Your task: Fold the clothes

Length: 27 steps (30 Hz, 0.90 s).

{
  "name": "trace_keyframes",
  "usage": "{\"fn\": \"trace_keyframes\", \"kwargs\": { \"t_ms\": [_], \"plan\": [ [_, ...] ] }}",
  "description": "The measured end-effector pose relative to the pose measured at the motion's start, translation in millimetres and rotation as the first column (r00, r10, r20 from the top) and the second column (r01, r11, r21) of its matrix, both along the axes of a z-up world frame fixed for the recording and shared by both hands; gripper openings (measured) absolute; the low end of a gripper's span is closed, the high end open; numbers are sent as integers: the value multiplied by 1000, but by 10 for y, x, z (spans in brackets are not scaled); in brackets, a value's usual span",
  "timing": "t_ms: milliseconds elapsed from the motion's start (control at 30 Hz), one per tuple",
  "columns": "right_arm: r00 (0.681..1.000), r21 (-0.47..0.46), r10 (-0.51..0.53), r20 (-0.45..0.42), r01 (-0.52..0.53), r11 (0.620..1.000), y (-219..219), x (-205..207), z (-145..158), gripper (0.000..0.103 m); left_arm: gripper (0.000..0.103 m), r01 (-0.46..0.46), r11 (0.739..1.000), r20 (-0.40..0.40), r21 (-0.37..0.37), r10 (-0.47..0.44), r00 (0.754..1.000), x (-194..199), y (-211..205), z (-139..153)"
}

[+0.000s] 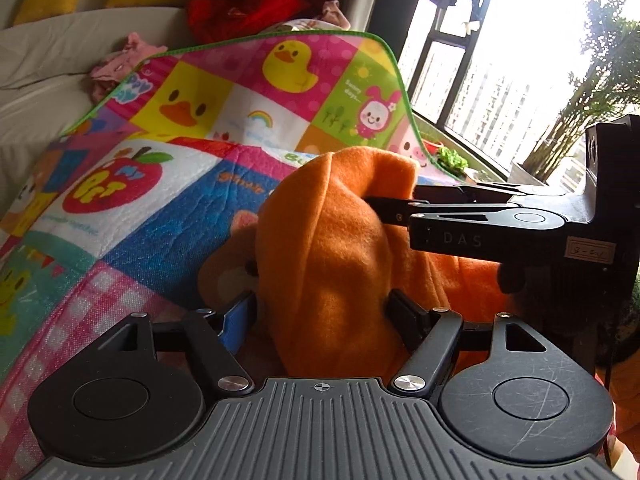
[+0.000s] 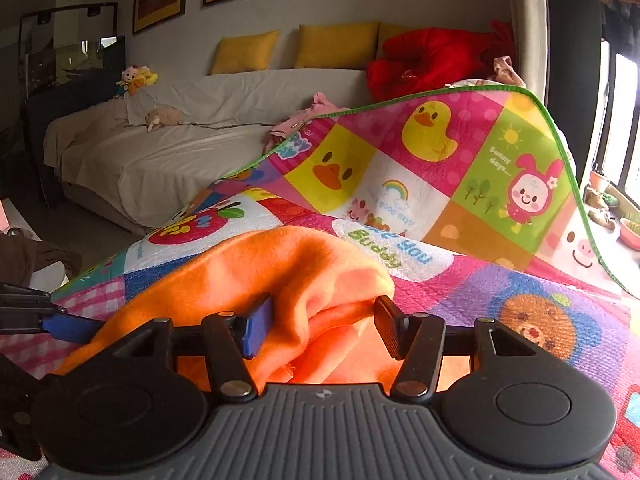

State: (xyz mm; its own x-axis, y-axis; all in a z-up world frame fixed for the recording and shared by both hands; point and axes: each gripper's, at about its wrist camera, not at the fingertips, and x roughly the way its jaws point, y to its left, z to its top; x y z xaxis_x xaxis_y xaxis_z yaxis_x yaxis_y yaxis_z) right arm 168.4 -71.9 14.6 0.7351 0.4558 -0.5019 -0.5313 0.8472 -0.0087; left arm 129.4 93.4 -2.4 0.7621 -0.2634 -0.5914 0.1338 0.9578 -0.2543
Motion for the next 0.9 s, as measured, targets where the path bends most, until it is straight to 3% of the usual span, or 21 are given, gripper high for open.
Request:
{"fn": "trace_keyframes", "kwargs": {
  "t_ms": [100,200,267,333,433,533,667,900],
  "plan": [
    [996,12,-45,76,44,999,-325,-204,153,71,75,16,1000,-10,12,-16,1000,23,-42,-42],
    [987,1,-99,126,100,995,-688,-431,215,73,66,25,1000,-6,18,-25,1000,45,-105,-38],
    [989,33,-116,94,114,993,-876,-528,214,73,52,27,999,8,41,-28,1000,47,-182,1],
    [994,95,-107,34,103,990,-1035,-605,204,73,48,35,995,36,89,-38,999,31,-305,66],
    [990,292,0,-144,43,955,-1148,-594,118,66,48,60,988,58,142,-69,996,20,-477,130],
    [966,371,59,-251,40,928,-1015,-495,-59,53,48,61,987,50,146,-69,996,28,-513,143],
    [958,390,47,-282,70,918,-756,-332,-205,50,48,62,994,37,88,-65,997,7,-382,158],
    [936,446,64,-347,105,889,-513,32,-283,51,50,75,994,43,74,-78,996,-40,-324,102]
  ]
}}
